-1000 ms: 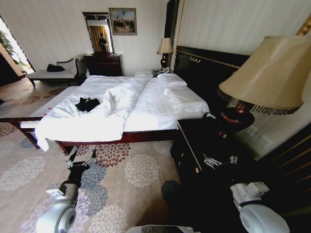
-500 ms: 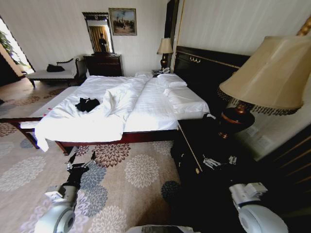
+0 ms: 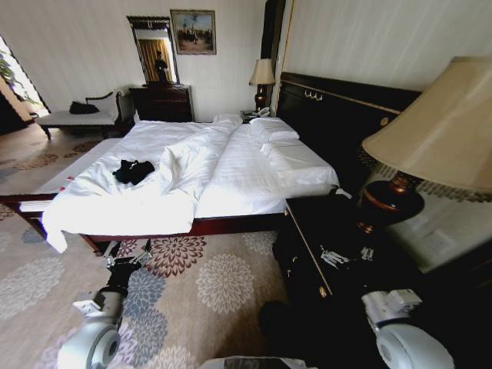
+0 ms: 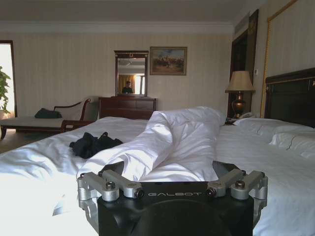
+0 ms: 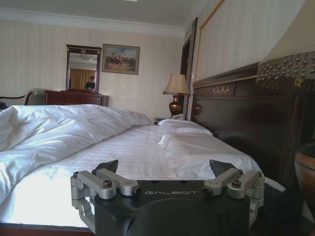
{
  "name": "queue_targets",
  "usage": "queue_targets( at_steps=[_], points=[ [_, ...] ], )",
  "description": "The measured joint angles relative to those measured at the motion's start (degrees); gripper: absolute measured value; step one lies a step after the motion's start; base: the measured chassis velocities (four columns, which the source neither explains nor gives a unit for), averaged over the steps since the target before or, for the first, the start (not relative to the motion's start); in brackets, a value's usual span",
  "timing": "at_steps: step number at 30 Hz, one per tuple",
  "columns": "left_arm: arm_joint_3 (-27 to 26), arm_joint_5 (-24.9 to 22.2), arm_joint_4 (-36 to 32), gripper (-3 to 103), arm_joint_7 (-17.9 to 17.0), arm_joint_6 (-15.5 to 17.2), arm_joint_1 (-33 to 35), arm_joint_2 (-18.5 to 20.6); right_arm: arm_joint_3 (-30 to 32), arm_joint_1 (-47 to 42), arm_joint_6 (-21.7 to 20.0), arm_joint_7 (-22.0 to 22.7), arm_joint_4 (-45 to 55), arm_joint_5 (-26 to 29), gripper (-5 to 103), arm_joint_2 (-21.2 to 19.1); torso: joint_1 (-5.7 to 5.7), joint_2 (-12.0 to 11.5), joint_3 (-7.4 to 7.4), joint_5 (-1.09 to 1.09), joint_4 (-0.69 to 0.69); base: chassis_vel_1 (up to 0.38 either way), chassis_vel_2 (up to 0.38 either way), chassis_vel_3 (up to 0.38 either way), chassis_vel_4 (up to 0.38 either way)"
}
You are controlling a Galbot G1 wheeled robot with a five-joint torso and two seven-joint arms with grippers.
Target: Fold the clothes on the bed.
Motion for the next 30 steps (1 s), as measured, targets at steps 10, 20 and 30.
queue_targets(
  at_steps=[10,20,30],
  points=[
    [0.0,-0.04,0.52,100,-0.08,0.14,-0.5,0.29,-0.28,0.14,-0.24,0.2,0.05,0.25,100,0.08,-0.03,0.0,-0.01,0.01,-0.01,-0.156,0.146,0.146,-0.145],
    [-0.19,-0.29,0.1,100,-0.16,0.24,-0.28,0.53,-0.04,0.03,-0.45,0.33,0.51,0.36,100,0.28,-0.02,0.0,-0.01,0.0,-0.01,-0.153,0.15,0.159,-0.154],
    [-0.26,-0.22,-0.35,100,-0.16,0.22,-0.04,0.3,-0.11,-0.22,-0.56,0.36,0.57,0.19,100,0.74,-0.02,0.01,-0.01,0.01,-0.02,-0.183,0.174,0.185,-0.161]
  ],
)
